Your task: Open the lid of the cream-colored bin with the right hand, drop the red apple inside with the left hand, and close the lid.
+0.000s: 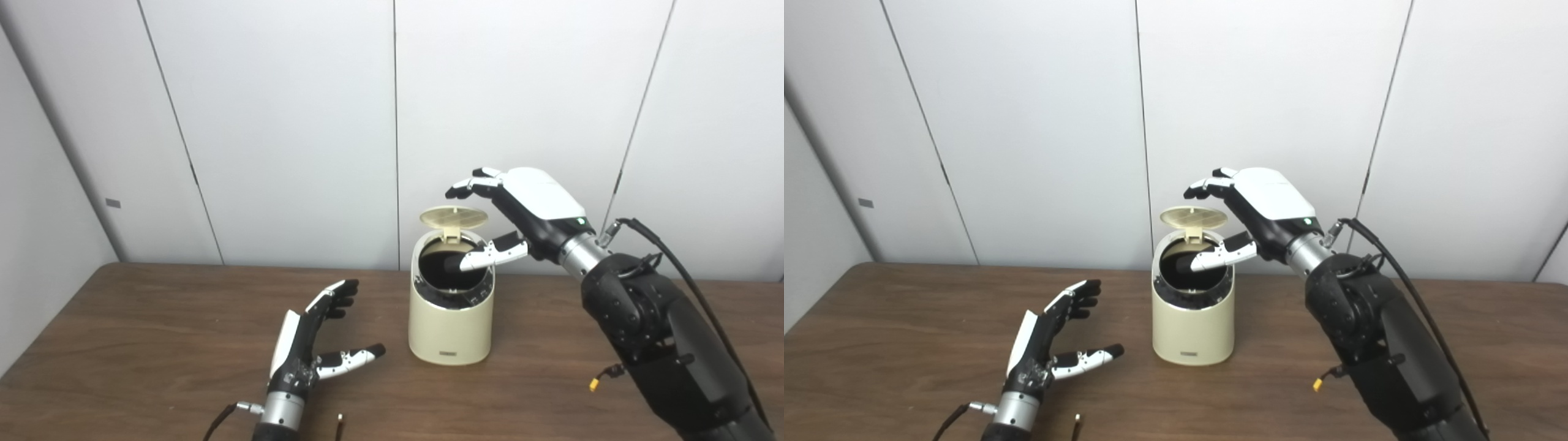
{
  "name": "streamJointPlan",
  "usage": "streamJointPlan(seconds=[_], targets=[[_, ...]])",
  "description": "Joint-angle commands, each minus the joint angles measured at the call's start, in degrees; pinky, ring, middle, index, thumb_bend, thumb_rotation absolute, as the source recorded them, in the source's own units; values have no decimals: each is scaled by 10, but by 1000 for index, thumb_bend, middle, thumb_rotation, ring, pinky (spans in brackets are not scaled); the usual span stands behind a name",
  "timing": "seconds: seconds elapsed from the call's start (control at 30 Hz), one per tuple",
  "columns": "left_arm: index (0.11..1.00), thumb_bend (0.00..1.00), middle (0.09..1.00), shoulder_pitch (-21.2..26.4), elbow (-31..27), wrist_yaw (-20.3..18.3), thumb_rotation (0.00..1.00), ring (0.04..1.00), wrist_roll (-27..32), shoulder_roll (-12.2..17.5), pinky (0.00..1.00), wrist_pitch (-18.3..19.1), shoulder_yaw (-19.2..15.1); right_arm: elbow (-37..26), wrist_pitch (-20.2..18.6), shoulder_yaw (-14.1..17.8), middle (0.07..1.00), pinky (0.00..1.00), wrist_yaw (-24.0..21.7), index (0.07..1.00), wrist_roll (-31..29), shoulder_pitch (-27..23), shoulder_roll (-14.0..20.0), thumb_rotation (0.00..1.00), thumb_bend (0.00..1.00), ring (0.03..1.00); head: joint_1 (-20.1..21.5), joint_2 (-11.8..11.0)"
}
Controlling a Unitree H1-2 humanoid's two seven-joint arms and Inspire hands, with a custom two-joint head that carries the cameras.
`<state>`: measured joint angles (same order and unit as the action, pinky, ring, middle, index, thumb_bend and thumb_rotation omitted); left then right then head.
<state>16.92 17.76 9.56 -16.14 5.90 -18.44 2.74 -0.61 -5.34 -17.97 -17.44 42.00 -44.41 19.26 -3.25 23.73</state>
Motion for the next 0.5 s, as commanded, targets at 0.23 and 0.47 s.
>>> streamJointPlan(seconds=[0.23,0.47], targets=[[821,748,807,2,2,13,59,802,-8,-10,766,-6,1,-34,34,-2,722,976,7,717,14,-11,7,591,709,889,-2,4],[820,748,808,2,3,14,41,802,-4,-10,767,-6,-1,-56,33,-6,699,968,-9,714,25,0,10,600,705,884,-1,5]])
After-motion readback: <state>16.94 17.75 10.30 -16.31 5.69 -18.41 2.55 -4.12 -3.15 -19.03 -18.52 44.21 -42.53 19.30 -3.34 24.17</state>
